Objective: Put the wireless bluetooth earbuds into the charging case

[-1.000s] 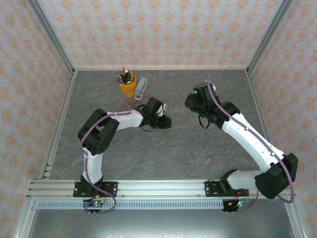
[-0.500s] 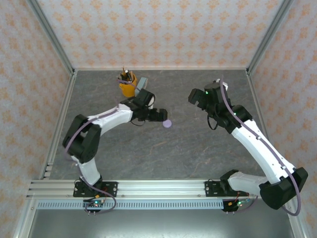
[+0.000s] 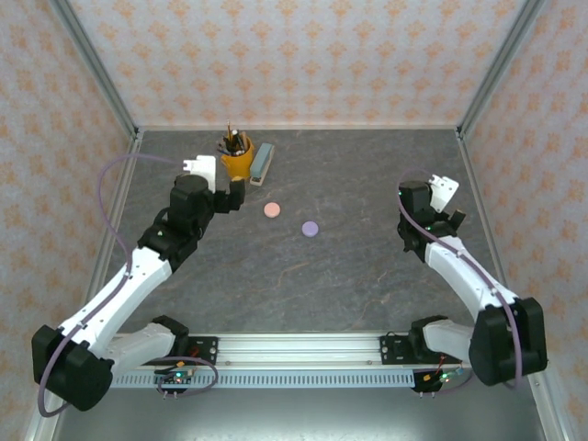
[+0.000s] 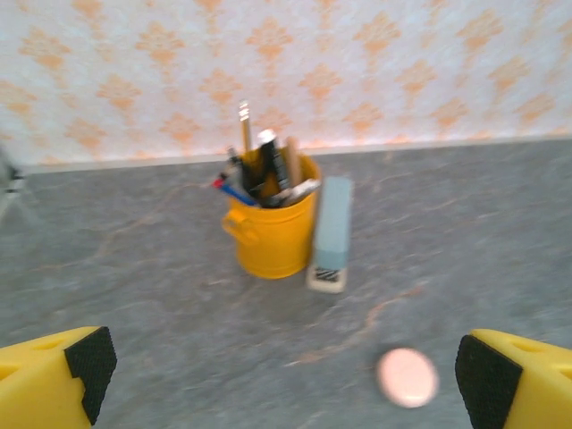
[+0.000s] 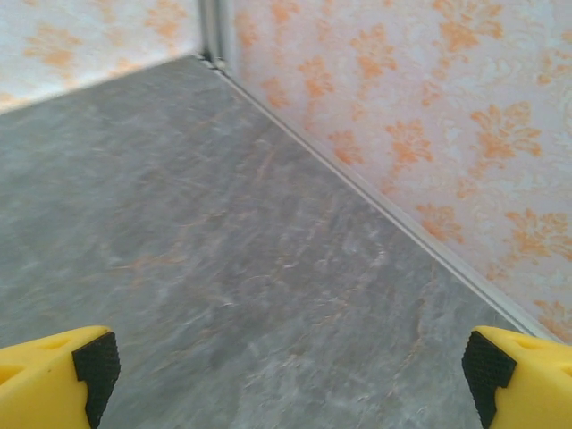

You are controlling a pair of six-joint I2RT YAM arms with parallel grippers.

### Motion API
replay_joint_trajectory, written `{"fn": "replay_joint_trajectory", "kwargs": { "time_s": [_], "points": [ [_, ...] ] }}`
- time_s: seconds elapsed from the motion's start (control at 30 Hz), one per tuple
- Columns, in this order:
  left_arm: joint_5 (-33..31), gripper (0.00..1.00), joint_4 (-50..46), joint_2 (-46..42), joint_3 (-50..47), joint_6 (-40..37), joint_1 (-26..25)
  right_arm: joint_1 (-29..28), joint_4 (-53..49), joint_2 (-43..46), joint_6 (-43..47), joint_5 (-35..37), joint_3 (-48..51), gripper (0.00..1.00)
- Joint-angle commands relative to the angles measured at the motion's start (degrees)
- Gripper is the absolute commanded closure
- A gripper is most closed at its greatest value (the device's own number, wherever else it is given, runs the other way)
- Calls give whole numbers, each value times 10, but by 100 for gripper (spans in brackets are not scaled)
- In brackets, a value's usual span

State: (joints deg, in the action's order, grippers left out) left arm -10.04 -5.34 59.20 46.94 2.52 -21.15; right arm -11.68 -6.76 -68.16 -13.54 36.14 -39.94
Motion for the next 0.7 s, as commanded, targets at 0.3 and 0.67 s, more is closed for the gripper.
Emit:
{"fn": "replay_joint_trajectory", "kwargs": {
  "time_s": [0.3, 0.67],
  "points": [
    [-75, 0, 318, 44, -202, -96, 98, 24, 376, -147, 138, -49, 101, 0],
    [40, 0, 479, 216, -247, -58, 160, 73, 627, -207, 172, -264, 202, 0]
  ]
}}
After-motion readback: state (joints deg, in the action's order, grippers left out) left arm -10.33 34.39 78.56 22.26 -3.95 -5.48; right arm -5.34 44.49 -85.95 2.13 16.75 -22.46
